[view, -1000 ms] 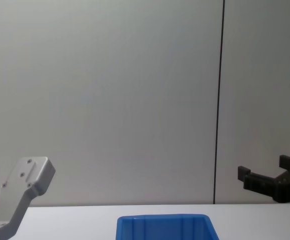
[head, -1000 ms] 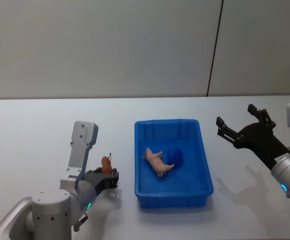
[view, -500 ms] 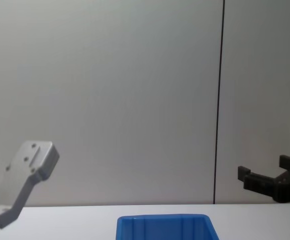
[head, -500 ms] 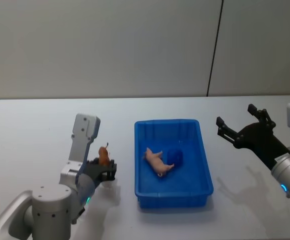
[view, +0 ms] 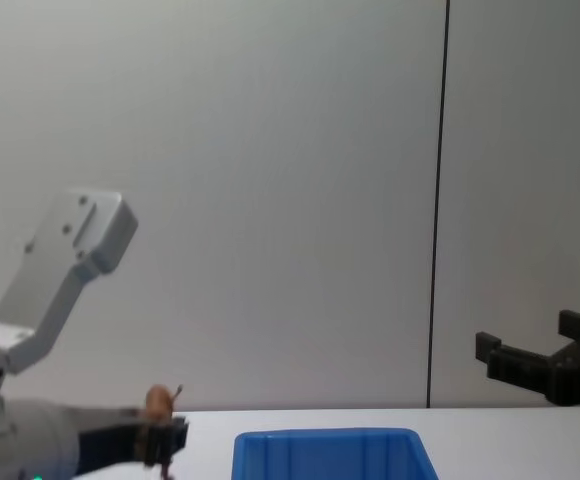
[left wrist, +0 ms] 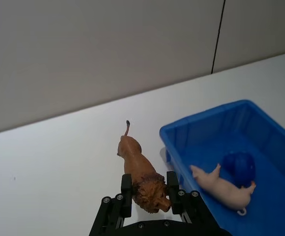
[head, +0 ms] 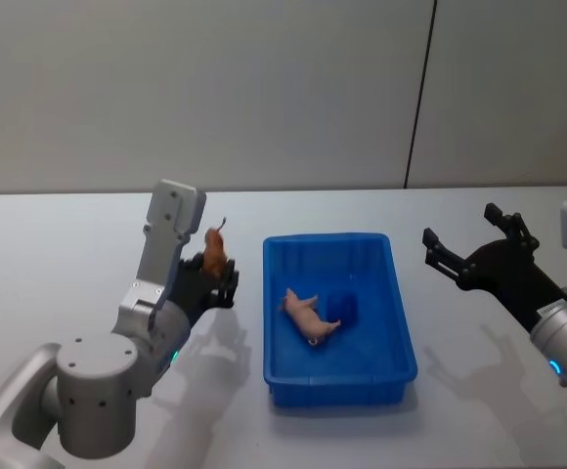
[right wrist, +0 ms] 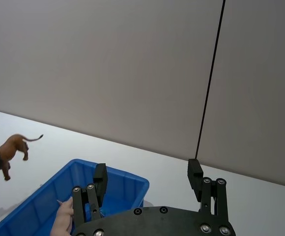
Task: Pick up the two dolls from the table and place them into the box.
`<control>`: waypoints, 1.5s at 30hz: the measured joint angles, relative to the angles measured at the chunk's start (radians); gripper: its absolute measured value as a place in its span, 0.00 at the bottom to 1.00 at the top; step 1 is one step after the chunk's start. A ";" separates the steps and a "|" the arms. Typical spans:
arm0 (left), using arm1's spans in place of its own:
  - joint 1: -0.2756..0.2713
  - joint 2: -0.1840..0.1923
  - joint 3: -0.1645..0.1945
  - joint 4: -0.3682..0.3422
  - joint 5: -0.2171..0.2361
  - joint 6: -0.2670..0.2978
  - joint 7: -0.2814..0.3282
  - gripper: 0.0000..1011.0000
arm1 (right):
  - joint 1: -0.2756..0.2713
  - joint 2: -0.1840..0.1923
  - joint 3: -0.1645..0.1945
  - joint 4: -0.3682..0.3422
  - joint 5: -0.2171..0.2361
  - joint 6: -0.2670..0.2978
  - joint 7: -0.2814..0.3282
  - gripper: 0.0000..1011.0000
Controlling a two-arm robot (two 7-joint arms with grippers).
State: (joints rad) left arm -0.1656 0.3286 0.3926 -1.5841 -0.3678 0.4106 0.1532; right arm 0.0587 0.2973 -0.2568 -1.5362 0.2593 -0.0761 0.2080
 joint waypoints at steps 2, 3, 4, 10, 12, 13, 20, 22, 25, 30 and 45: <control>-0.006 0.000 -0.001 -0.002 0.013 -0.020 -0.024 0.42 | 0.000 0.000 0.000 0.000 0.000 0.000 0.000 0.99; -0.008 0.000 -0.002 -0.003 0.018 -0.030 -0.035 0.42 | 0.000 0.000 0.000 0.000 0.000 0.000 0.000 0.99; -0.012 0.000 -0.003 -0.003 0.023 -0.042 -0.050 0.42 | 0.000 0.000 0.000 0.000 0.000 0.000 0.000 0.99; -0.032 -0.002 -0.006 0.002 0.045 -0.104 -0.136 0.42 | 0.000 0.000 0.000 0.000 0.000 0.000 0.000 0.99; -0.036 -0.002 -0.006 0.005 0.047 -0.118 -0.156 0.42 | 0.000 0.000 0.000 0.000 0.000 0.000 0.000 0.99; -0.039 -0.003 -0.007 0.006 0.048 -0.128 -0.171 0.42 | 0.000 0.000 0.000 0.000 0.000 0.000 0.000 0.99; -0.066 -0.010 -0.009 0.032 0.049 -0.190 -0.288 0.42 | 0.000 0.000 0.000 0.000 0.000 0.000 0.000 0.99; -0.071 -0.012 -0.009 0.038 0.046 -0.201 -0.311 0.42 | 0.000 0.000 0.000 0.000 0.000 0.000 0.000 0.99; -0.087 -0.018 -0.009 0.056 0.038 -0.221 -0.376 0.42 | 0.000 0.000 0.000 0.000 0.000 0.000 0.000 0.99; -0.106 -0.025 -0.009 0.082 0.026 -0.236 -0.457 0.51 | 0.000 0.000 0.000 0.000 0.000 0.000 0.000 0.99; -0.145 -0.036 -0.006 0.127 0.029 -0.235 -0.577 0.95 | 0.000 0.000 0.000 0.000 0.000 0.000 0.000 0.99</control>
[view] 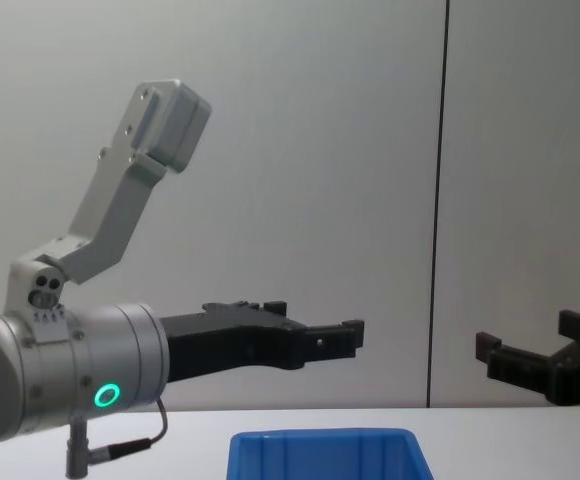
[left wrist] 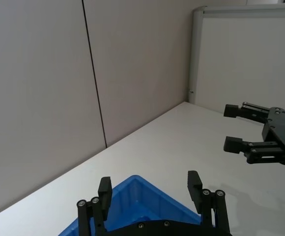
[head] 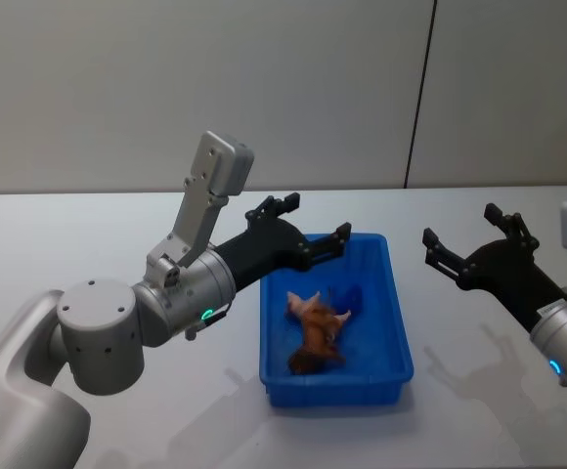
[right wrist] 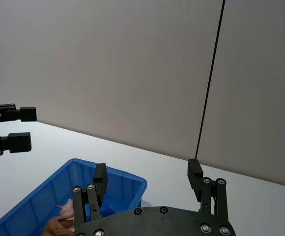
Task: Pick up the two dolls from the table and place them into the box.
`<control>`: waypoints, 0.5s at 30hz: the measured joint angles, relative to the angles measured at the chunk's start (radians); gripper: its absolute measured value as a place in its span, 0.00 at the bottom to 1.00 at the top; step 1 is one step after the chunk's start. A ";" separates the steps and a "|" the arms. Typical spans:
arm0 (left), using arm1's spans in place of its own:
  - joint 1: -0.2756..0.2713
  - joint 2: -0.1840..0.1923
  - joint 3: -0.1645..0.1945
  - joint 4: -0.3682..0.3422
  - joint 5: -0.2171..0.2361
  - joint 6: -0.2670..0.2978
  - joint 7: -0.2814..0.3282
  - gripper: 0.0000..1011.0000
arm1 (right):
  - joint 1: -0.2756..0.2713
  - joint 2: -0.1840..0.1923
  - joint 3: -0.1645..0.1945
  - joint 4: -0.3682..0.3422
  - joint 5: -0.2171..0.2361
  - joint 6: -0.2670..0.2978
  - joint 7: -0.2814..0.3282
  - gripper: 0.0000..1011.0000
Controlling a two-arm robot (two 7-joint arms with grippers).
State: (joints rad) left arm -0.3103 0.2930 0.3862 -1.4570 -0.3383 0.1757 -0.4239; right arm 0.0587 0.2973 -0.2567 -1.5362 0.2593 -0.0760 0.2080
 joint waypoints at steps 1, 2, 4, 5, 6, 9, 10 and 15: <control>0.000 0.002 0.000 -0.002 0.008 0.001 0.005 0.95 | 0.000 0.000 0.000 0.000 0.000 0.000 0.000 0.99; 0.000 0.003 0.000 -0.004 0.012 0.002 0.008 0.98 | 0.000 0.000 0.000 0.000 0.000 0.000 0.000 0.99; 0.003 0.007 0.000 -0.012 0.025 0.002 0.022 0.99 | 0.000 0.000 0.000 0.000 0.000 0.000 0.000 0.99; 0.005 0.008 0.000 -0.015 0.031 0.002 0.030 0.99 | 0.000 0.000 0.000 0.000 0.000 0.000 0.000 0.99; 0.009 0.012 -0.001 -0.021 0.041 0.002 0.042 0.99 | 0.000 0.000 0.000 0.000 0.000 0.000 0.000 0.99; 0.015 0.019 -0.003 -0.032 0.059 -0.001 0.065 0.99 | 0.000 0.000 0.000 0.000 0.000 0.000 0.000 0.99; 0.017 0.021 -0.004 -0.036 0.065 -0.002 0.072 0.99 | 0.000 0.000 0.000 0.000 0.000 0.000 0.000 0.99; 0.034 0.041 -0.011 -0.064 0.109 -0.014 0.127 0.99 | 0.000 0.000 0.000 0.000 0.000 0.000 0.000 0.99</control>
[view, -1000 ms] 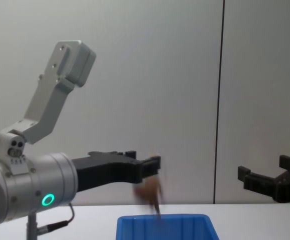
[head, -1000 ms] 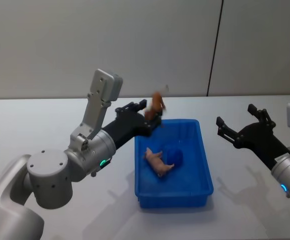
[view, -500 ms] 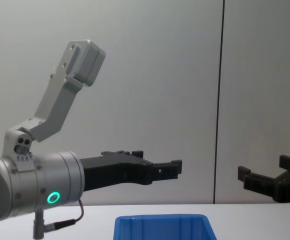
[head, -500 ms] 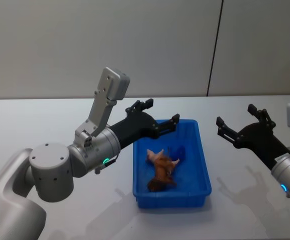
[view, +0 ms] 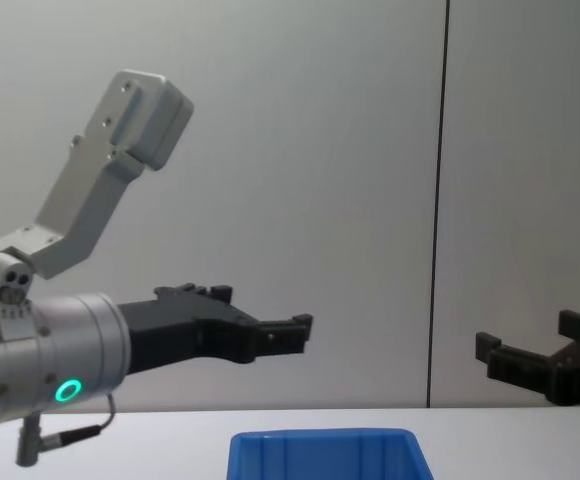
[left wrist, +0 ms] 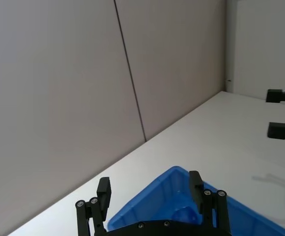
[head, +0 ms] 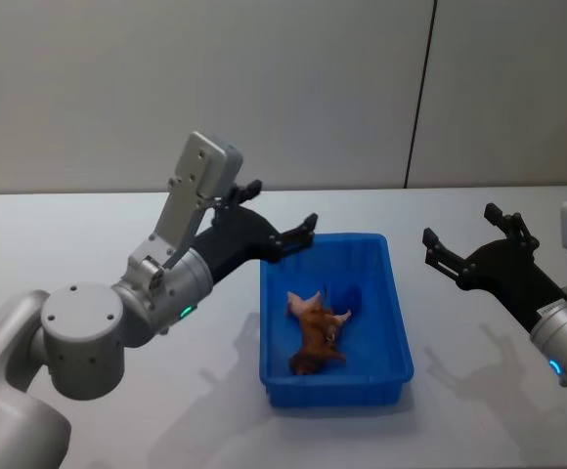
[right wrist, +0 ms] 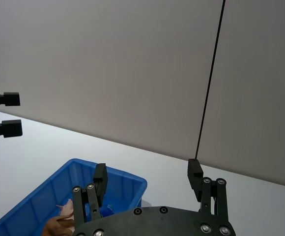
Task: Pick up the two dolls from the table and place them into the box.
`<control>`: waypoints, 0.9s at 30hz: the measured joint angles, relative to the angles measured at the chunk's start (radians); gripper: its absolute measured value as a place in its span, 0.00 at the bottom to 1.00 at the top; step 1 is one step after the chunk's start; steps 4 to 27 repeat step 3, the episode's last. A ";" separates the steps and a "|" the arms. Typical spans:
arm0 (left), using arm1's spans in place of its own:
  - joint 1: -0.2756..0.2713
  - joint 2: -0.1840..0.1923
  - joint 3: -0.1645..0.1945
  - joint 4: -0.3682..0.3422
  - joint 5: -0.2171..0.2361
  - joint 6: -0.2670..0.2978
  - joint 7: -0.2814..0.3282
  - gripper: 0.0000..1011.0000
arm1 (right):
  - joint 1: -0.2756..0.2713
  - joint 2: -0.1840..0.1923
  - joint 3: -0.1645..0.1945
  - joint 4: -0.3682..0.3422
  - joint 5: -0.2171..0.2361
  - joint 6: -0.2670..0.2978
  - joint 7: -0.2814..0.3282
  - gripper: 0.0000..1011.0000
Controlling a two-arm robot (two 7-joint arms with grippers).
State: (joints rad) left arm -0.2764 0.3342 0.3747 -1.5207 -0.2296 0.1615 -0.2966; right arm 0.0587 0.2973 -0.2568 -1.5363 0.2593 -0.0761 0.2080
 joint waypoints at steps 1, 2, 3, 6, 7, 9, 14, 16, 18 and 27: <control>0.002 0.002 -0.001 -0.003 0.004 -0.001 0.006 0.99 | 0.000 0.000 0.000 0.000 0.000 0.000 0.000 0.99; 0.004 0.004 -0.002 -0.005 0.008 -0.002 0.011 0.99 | 0.000 0.000 0.000 0.000 0.000 0.000 0.000 0.99; 0.005 0.006 -0.002 -0.008 0.012 -0.003 0.016 0.99 | 0.000 0.000 0.000 0.000 0.000 0.000 0.000 0.99; 0.005 0.006 -0.002 -0.008 0.012 -0.003 0.016 0.99 | 0.000 0.000 0.000 0.000 0.000 0.000 0.000 0.99; 0.005 0.006 -0.002 -0.008 0.012 -0.003 0.016 0.99 | 0.000 0.000 0.000 0.000 0.000 0.000 0.000 0.99; 0.005 0.006 -0.002 -0.008 0.012 -0.003 0.016 0.99 | 0.000 0.000 0.000 0.000 0.000 0.000 0.000 0.99; 0.005 0.006 -0.002 -0.008 0.012 -0.003 0.016 0.99 | 0.000 0.000 0.000 0.000 0.000 0.000 0.000 0.99; 0.005 0.006 -0.002 -0.008 0.012 -0.003 0.016 0.99 | 0.000 0.000 0.000 0.000 0.000 0.000 0.000 0.99; 0.005 0.006 -0.002 -0.008 0.012 -0.003 0.016 0.99 | 0.000 0.000 0.000 0.000 0.000 0.000 0.000 0.99; 0.005 0.006 -0.002 -0.008 0.012 -0.003 0.016 0.99 | 0.000 0.000 0.000 0.000 0.000 0.000 0.000 0.99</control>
